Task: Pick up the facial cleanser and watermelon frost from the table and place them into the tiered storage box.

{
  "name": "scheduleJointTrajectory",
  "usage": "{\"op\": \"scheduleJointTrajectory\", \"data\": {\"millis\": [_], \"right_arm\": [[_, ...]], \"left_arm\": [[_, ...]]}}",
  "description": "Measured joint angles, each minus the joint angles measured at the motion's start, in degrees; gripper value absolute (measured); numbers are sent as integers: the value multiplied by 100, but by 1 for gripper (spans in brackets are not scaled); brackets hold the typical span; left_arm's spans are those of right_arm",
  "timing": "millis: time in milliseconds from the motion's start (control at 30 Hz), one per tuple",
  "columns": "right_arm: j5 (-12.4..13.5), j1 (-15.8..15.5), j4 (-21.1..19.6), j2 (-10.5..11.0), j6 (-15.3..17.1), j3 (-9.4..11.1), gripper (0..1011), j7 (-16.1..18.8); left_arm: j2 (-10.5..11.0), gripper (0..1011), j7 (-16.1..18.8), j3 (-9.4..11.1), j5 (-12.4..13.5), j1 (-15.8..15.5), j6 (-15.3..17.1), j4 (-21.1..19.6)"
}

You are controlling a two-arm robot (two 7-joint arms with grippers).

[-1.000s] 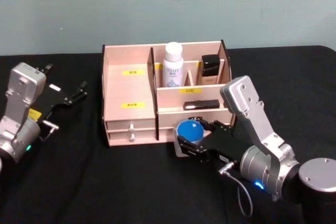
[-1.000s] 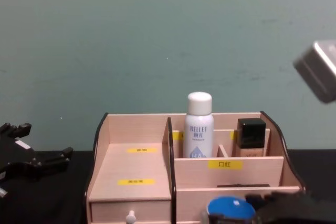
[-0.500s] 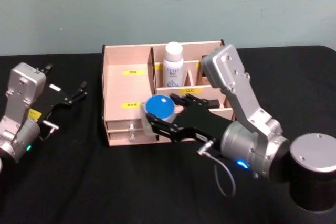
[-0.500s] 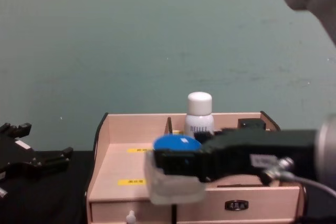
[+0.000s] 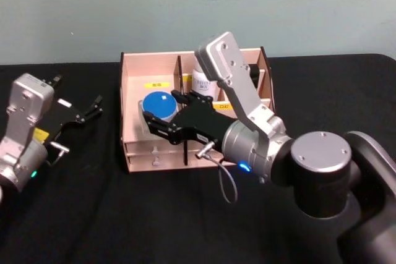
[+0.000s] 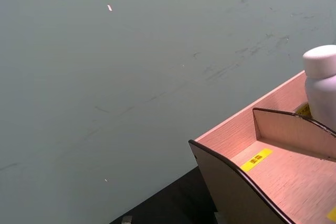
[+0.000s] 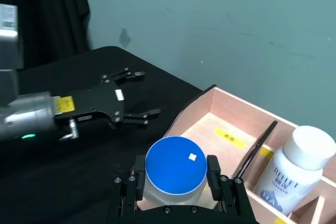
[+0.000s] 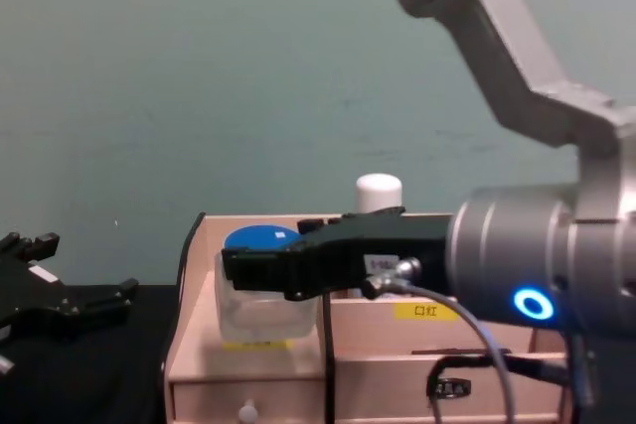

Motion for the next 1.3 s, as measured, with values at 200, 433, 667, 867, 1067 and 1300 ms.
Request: {"op": "scheduleJointTrajectory", "data": {"millis": [200, 433, 667, 867, 1067, 1300], "right_arm": [[-156, 254, 432, -220, -87, -14, 707, -89], [-252, 442, 833, -420, -164, 62, 707, -116], [-298, 581, 1169, -578, -259, 123, 707, -130], [-349, 670, 1388, -663, -329, 148, 707, -138], [-377, 737, 1567, -714, -377, 164, 707, -122], [-382, 750, 1603, -722, -390, 163, 707, -105]], "left_arm": [[0, 1010, 0, 0, 0, 0, 0, 0], [0, 1010, 0, 0, 0, 0, 0, 0], [0, 1010, 0, 0, 0, 0, 0, 0], [0, 1010, 0, 0, 0, 0, 0, 0], [0, 1010, 0, 0, 0, 0, 0, 0], [0, 1009, 0, 0, 0, 0, 0, 0]]}}
